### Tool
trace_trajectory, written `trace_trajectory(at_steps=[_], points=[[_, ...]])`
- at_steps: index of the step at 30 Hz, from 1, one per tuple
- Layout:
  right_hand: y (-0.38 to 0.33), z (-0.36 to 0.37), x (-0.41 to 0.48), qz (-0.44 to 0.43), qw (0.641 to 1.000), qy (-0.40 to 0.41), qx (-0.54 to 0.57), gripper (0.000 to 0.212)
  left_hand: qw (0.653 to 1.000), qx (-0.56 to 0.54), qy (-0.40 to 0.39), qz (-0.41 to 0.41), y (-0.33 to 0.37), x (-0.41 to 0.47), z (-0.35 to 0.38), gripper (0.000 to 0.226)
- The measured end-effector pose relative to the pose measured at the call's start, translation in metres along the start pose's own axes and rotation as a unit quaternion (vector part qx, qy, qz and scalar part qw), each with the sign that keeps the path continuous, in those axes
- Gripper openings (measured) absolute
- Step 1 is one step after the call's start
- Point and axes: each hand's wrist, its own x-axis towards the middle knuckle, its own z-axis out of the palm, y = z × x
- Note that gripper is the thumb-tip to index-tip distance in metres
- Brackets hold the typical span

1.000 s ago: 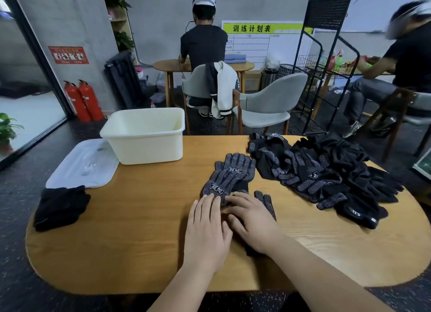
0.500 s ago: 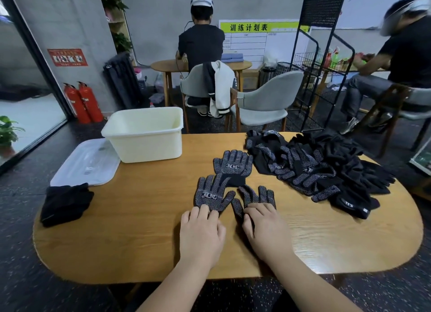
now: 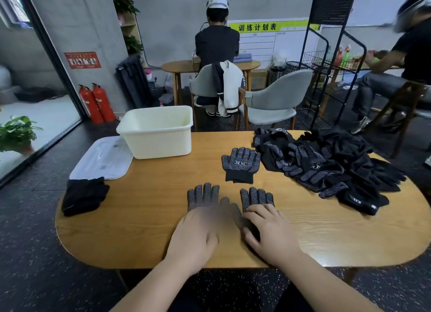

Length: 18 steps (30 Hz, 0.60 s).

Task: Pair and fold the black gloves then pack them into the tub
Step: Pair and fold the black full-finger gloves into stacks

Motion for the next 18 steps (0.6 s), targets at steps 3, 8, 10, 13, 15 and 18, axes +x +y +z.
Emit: trace_trajectory(at_steps=[3,8,10,13,15,18], points=[[-0.002,-0.003,0.005,0.037,0.999,-0.018,0.005,0.044,1.000,0.014,0.022,-0.004,0.002,0.009,-0.011,0.056],[-0.006,0.005,0.022,0.085,0.980,-0.180,-0.024,0.076,0.991,0.054,-0.116,-0.046,0.008,0.031,-0.006,0.069],[-0.007,0.004,0.028,0.087,0.975,-0.202,-0.029,0.078,0.985,0.064,-0.149,-0.054,0.009,0.034,-0.003,0.072],[-0.006,0.000,0.043,0.108,0.979,-0.171,-0.029,0.067,0.990,0.066,-0.102,-0.077,0.013,0.044,-0.005,0.069],[-0.006,0.005,0.050,0.132,0.978,-0.153,-0.044,0.068,0.990,0.071,-0.080,-0.097,0.011,0.053,-0.001,0.070],[-0.007,0.019,0.049,0.146,0.972,-0.171,-0.063,0.075,0.987,0.071,-0.105,-0.100,0.008,0.057,0.010,0.076]])
